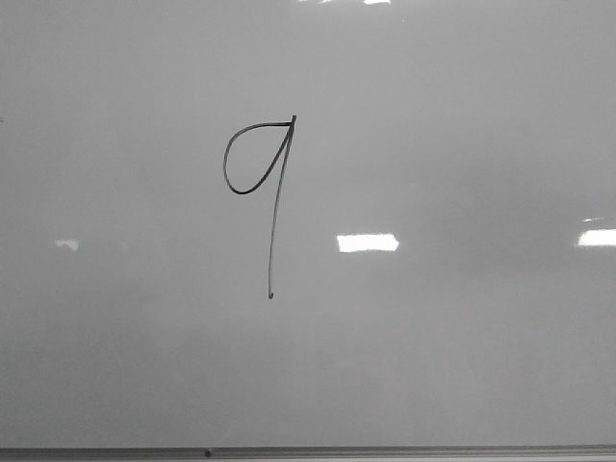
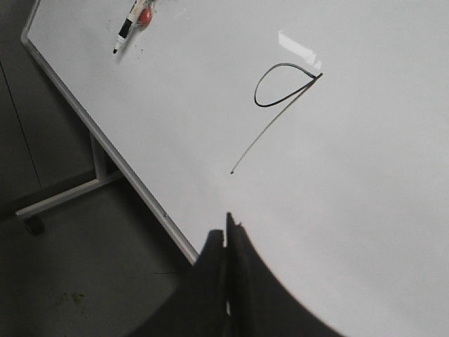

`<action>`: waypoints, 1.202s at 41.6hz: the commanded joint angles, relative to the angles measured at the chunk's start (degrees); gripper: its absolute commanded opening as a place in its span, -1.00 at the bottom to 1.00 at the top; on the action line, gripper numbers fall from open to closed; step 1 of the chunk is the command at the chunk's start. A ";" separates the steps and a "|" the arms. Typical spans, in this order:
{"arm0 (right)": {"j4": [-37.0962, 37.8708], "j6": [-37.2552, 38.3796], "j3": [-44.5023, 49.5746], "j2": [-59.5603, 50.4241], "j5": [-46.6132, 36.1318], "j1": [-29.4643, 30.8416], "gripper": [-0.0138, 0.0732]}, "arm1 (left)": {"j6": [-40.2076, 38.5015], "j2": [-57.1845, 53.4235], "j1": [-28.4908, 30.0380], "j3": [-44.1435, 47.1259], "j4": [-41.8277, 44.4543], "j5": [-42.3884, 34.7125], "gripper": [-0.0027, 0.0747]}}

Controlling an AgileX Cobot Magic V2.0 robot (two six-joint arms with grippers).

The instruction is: Write number 9 on whiteboard

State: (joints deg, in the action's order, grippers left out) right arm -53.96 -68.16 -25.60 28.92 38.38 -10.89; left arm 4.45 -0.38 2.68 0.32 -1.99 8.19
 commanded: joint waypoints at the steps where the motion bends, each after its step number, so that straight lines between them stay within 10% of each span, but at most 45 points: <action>1: -2.65 -0.16 -1.37 0.13 -1.95 0.39 -0.84 | -0.55 -1.09 -0.04 0.27 -0.48 -5.02 -0.98; 42: -1.94 -0.17 -1.31 0.13 -4.22 0.39 -0.84 | -0.55 -1.09 -0.04 0.27 -0.48 -5.02 -0.98; 50: 8.29 12.33 -1.13 -2.05 -10.74 0.39 -0.84 | -0.55 -1.09 -0.04 0.27 -0.48 -5.02 -0.98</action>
State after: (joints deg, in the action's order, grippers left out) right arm -48.60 -62.37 -25.46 27.80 33.50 -10.89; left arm 4.41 -0.38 2.68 0.32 -1.99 8.09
